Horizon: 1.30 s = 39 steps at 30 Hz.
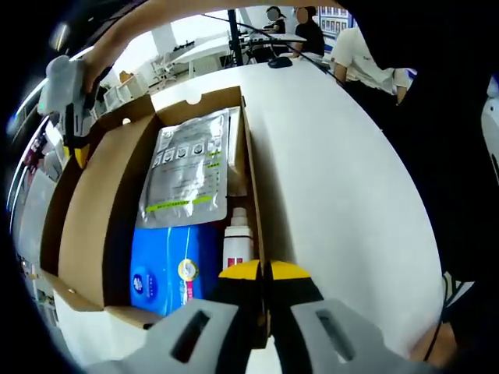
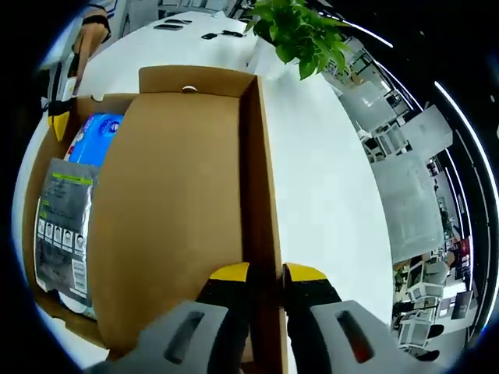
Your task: Operate the shoe box by opening the lid, removing the specified soft item, and placing it in the target area until the item is outside and the box remains undamaged.
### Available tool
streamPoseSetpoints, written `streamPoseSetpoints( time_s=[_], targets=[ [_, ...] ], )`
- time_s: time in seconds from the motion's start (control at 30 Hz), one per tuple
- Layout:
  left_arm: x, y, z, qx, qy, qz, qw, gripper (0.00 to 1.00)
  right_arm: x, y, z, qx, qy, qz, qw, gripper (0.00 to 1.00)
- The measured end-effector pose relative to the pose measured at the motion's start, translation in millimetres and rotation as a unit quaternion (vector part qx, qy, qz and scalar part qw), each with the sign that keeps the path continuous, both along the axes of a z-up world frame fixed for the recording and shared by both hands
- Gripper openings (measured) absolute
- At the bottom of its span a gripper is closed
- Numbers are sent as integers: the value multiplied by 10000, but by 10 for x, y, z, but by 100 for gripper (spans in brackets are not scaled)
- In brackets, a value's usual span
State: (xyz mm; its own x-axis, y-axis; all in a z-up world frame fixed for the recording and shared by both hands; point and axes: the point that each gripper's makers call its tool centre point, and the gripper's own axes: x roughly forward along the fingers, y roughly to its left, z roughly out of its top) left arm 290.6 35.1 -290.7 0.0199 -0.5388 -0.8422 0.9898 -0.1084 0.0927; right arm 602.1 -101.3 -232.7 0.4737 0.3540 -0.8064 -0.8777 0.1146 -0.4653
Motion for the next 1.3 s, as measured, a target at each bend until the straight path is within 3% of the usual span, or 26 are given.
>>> streamPoseSetpoints(
  time_s=[0.5,0.87,1.1,1.3],
  targets=[
    [3,-27,10,-26,8,-13,10000,2,13,-26,19,65,78,-107,9999,18],
    [9,-38,17,-52,56,20,10000,2,23,-66,314,309,-193,-345,9987,27],
    [5,-38,13,-50,42,13,10000,2,-59,-52,478,280,-346,-271,9986,27],
    [3,-31,8,-44,12,-12,10000,2,-93,-123,499,100,-304,-287,9991,29]
  ],
)
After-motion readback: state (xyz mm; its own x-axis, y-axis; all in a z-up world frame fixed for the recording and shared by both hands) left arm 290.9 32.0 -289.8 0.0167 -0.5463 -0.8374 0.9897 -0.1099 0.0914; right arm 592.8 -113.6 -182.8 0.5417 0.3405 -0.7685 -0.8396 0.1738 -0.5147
